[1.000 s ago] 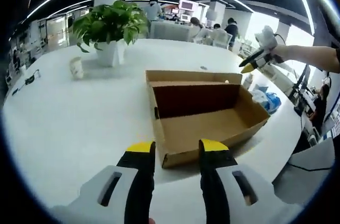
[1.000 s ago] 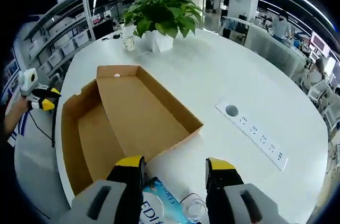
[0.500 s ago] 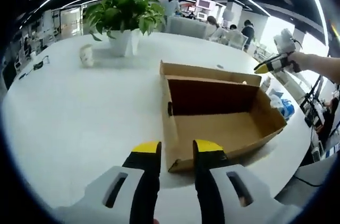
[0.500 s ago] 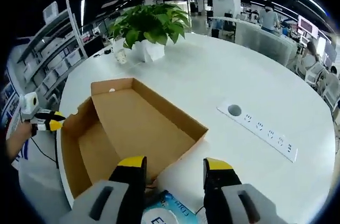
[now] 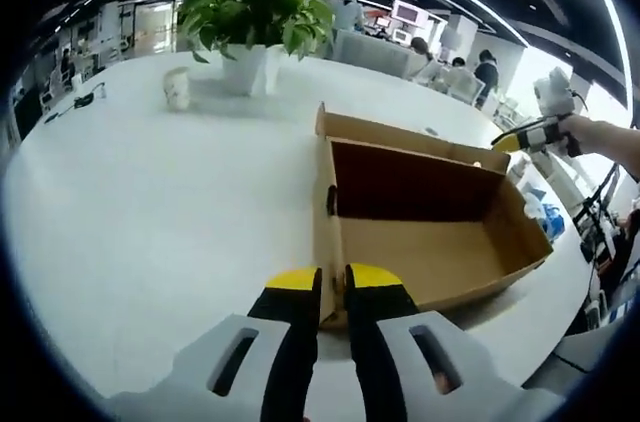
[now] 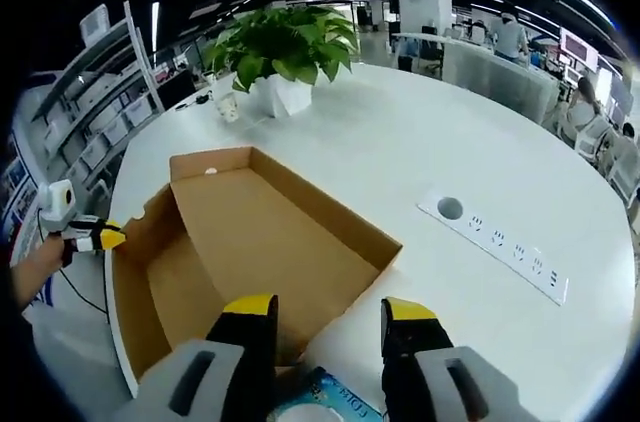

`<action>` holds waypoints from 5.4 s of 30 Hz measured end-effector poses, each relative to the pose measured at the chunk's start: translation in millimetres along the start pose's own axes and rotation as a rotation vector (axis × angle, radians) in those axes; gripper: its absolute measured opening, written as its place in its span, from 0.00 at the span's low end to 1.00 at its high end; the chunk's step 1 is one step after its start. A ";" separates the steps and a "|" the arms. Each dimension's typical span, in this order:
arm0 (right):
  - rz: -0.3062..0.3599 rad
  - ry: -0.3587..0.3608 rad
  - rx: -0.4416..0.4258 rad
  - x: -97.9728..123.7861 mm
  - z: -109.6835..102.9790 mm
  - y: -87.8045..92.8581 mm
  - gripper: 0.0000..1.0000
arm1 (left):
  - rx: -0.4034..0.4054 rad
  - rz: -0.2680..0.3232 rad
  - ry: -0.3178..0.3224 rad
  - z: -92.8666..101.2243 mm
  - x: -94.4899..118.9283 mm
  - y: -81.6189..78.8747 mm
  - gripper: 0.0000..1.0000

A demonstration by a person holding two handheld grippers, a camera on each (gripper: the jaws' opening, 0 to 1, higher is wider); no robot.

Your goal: Operate the shoe box by opening the lid, removing the specified soft item, and placing it in the target area until the item is outside and the box remains undamaged.

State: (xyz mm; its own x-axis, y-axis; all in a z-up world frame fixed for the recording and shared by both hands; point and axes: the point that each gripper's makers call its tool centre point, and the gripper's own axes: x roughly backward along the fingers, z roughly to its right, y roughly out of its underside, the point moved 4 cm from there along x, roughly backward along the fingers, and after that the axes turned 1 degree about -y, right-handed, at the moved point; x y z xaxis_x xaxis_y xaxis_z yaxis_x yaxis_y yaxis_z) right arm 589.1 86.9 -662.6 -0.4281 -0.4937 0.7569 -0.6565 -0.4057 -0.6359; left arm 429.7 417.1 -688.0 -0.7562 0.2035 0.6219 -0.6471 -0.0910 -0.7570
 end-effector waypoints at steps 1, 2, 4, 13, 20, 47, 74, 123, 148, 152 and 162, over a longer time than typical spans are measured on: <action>0.001 0.001 0.003 -0.8 -0.3 0.3 0.38 | -0.004 0.005 -0.002 1.2 -0.1 0.1 0.06; 0.003 0.004 0.006 -1.1 0.0 0.4 0.38 | -0.010 0.006 -0.009 0.9 -0.2 0.1 0.05; 0.008 0.006 0.002 -1.6 1.1 0.3 0.37 | -0.005 0.013 -0.018 0.1 -0.1 -0.1 0.05; 0.042 0.033 -0.073 -6.7 8.9 -4.6 0.32 | 0.020 0.020 -0.045 0.4 0.0 1.2 0.04; 0.049 0.068 -0.089 -18.7 13.1 -8.9 0.30 | 0.022 0.022 -0.055 0.0 0.1 0.4 0.03; -0.022 0.209 -0.263 -45.9 39.0 -0.6 0.12 | 0.002 0.001 -0.085 -4.3 -4.0 -0.9 0.01; 0.029 0.253 -0.273 -30.2 36.0 -11.8 0.00 | 0.001 -0.001 -0.079 -3.8 -5.9 -0.1 0.01; 0.355 0.276 -0.063 43.8 -5.4 -47.1 0.00 | 0.017 0.022 -0.090 -3.0 -4.0 1.0 0.01; 0.483 0.285 0.011 72.7 -32.2 -32.5 0.00 | 0.028 0.036 -0.088 0.6 -1.2 2.4 0.02; 0.492 0.278 0.007 77.5 -34.8 -29.1 0.00 | 0.031 0.036 -0.083 1.8 -0.1 2.6 0.02; 0.515 0.265 -0.015 84.7 -43.6 -21.4 0.00 | 0.026 0.032 -0.072 2.5 0.4 2.5 0.02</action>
State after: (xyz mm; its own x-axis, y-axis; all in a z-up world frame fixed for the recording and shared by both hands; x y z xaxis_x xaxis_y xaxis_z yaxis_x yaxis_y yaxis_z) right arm 539.8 87.4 -578.3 -0.8342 -0.4146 0.3637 -0.3304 -0.1524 -0.9315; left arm 427.5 414.5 -689.2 -0.7807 0.1291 0.6114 -0.6244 -0.1218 -0.7716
